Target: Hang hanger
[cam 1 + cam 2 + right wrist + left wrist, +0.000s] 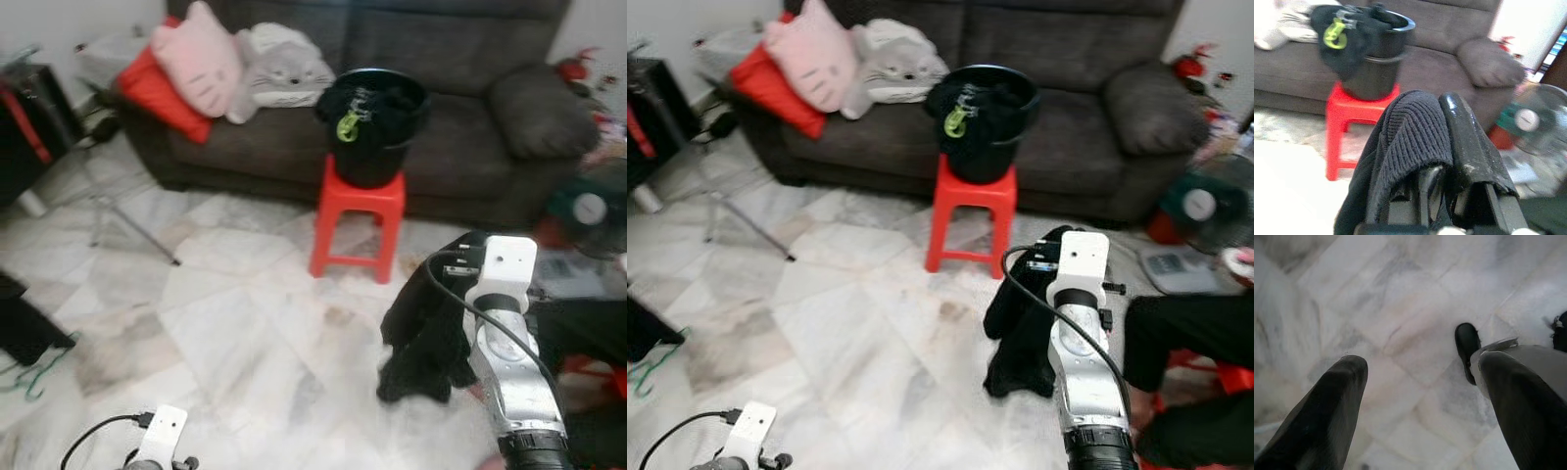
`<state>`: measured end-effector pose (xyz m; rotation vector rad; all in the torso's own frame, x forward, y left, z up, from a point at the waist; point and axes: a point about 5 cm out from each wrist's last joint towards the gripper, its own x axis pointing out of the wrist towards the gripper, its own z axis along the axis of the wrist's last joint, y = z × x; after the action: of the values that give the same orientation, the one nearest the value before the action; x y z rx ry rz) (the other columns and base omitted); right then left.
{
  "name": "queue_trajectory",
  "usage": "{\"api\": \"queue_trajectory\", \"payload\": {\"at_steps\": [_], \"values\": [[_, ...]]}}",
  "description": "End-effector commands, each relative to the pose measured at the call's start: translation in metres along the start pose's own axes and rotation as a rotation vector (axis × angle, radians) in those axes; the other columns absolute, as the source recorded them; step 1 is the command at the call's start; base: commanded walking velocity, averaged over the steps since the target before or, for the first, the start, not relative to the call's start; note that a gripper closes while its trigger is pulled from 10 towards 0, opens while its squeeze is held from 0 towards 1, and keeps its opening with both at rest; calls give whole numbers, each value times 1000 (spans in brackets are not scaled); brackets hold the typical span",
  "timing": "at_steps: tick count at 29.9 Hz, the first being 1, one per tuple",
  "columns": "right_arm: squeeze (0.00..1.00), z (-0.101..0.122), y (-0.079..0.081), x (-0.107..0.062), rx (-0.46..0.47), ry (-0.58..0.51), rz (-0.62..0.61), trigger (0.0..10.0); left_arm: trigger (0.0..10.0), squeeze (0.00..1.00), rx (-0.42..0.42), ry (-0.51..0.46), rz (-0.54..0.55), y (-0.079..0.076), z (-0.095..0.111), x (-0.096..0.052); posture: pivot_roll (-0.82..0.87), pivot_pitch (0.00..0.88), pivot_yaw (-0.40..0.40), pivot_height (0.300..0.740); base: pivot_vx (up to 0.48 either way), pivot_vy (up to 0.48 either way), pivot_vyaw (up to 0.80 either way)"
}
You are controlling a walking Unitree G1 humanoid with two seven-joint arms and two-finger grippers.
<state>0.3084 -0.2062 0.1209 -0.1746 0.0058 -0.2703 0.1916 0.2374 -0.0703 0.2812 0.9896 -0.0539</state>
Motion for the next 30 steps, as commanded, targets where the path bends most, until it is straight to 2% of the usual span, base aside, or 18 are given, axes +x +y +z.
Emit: {"api": "queue_trajectory", "payload": {"at_steps": [1,9,30], "values": [[0,5,-5,2,-1,-30,-10,10000,10000,0,-1,30,-11,-1,-7,-1,-113,31,-32,740,0,0,800],[0,5,1,2,-15,-36,12,10000,10000,0,1,33,-13,-3,-8,-1,-113,12,-40,740,0,0,800],[0,2,1,1,-28,-33,27,10000,10000,0,-5,37,-19,-4,-11,-1,-112,2,-43,740,0,0,800]]}}
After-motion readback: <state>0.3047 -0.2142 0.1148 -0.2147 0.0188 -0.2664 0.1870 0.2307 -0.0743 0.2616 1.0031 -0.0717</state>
